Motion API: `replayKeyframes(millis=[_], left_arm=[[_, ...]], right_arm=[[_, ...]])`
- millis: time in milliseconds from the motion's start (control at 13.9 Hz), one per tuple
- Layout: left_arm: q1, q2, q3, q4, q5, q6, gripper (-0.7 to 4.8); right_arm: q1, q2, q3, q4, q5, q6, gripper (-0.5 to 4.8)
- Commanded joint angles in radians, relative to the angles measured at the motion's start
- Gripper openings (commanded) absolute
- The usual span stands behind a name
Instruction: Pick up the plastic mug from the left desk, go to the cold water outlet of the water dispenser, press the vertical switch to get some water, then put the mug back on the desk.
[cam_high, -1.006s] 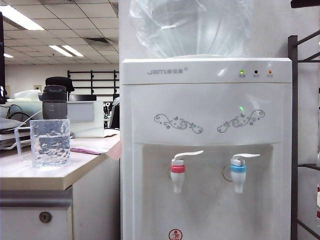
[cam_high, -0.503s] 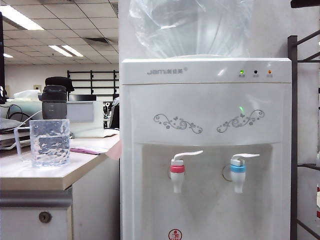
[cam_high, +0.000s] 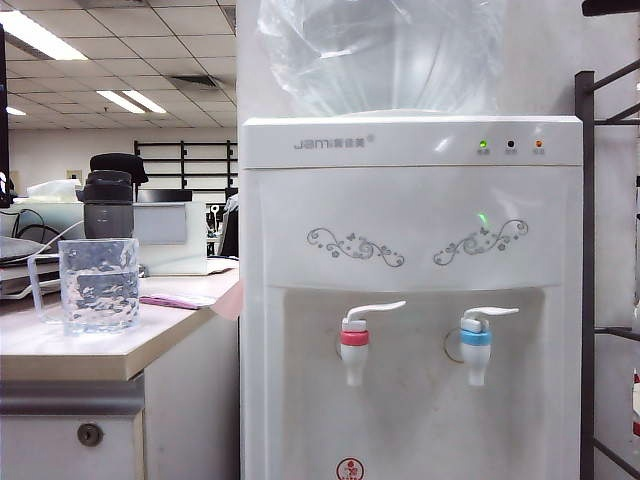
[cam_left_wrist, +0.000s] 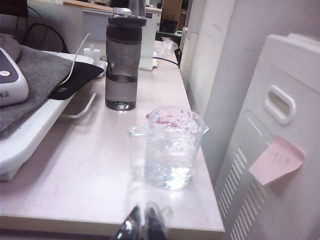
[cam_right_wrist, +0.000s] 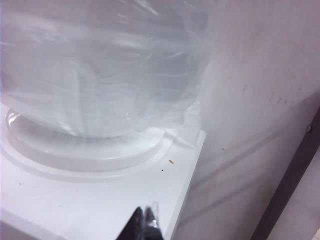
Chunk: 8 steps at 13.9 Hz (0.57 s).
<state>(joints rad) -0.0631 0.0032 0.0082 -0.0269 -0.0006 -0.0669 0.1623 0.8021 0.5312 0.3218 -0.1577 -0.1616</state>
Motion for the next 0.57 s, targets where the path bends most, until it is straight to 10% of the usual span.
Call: replayKeyframes(millis=[72,575], left_arm=[[0.000,-0.001,0.000,-0.007,-0.016,-0.056,0.22],[0.000,-0.001,0.000,-0.017,0.066,0.112,0.16]], right_arm=[[0.000,-0.002,0.006,0.011,-0.001,0.005,-0.05],[0.000,-0.002,0.006,0.011,-0.001,0.005,-0.05]])
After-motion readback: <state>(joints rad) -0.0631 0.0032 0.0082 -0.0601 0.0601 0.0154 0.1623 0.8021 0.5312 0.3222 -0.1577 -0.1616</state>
